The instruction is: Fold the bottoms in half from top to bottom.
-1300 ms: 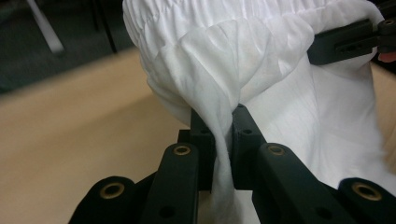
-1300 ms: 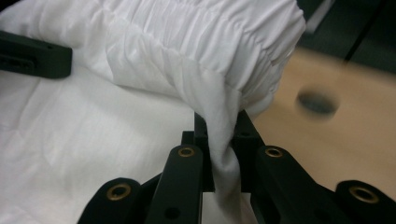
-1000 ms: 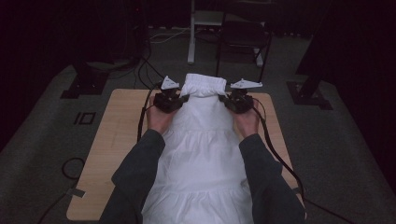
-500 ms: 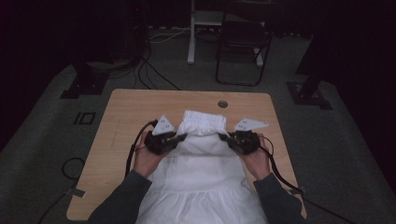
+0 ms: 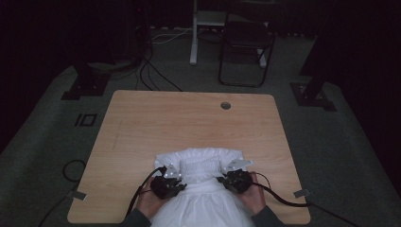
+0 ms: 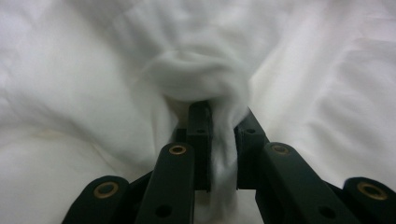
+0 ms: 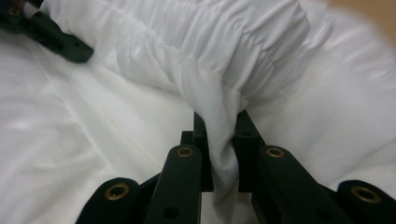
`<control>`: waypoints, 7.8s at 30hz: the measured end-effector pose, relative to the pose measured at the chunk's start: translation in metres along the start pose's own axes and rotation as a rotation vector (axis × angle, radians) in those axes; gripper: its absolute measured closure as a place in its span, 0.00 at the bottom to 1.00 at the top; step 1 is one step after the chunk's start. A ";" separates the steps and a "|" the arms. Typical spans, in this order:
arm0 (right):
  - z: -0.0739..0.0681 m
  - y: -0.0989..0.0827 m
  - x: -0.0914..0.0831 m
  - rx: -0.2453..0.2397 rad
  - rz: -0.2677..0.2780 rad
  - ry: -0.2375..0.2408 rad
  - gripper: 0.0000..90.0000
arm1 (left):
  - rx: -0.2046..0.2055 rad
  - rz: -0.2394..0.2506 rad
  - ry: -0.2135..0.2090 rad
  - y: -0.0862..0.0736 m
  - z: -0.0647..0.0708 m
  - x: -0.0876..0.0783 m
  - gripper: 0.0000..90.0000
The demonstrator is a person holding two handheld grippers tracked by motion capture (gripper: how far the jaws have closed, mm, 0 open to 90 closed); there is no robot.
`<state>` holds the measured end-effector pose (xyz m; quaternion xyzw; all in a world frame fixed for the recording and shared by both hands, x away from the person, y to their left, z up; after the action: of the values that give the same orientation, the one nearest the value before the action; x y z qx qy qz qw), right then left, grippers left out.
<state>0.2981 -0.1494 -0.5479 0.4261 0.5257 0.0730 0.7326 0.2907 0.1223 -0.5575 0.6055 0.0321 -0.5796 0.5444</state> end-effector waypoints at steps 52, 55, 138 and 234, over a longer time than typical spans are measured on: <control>0.120 0.107 0.016 0.068 0.197 -0.134 0.93 | 0.036 0.287 0.226 0.132 -0.049 -0.045 0.95; 0.110 0.108 -0.003 0.032 0.219 -0.128 0.93 | 0.072 0.298 0.219 0.124 -0.036 -0.056 0.95; 0.088 0.079 -0.021 -0.058 0.254 -0.174 0.92 | 0.114 0.388 0.189 0.090 -0.029 -0.066 0.93; 0.103 0.033 0.072 0.118 0.080 -0.133 0.60 | -0.049 0.186 0.155 0.064 -0.076 0.033 0.57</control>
<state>0.4266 -0.1451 -0.5676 0.4929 0.4618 0.0427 0.7362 0.3951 0.1299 -0.5627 0.6353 0.0321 -0.4772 0.6063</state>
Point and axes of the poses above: each handheld gripper's, and its own axes: x roughly forward along the jaws, y roughly out of its top, z roughly to its right, the point moved 1 cm from there along x, roughly forward along the jaws, and after that the axes turned 11 degrees about -x, right-handed, at the moved point
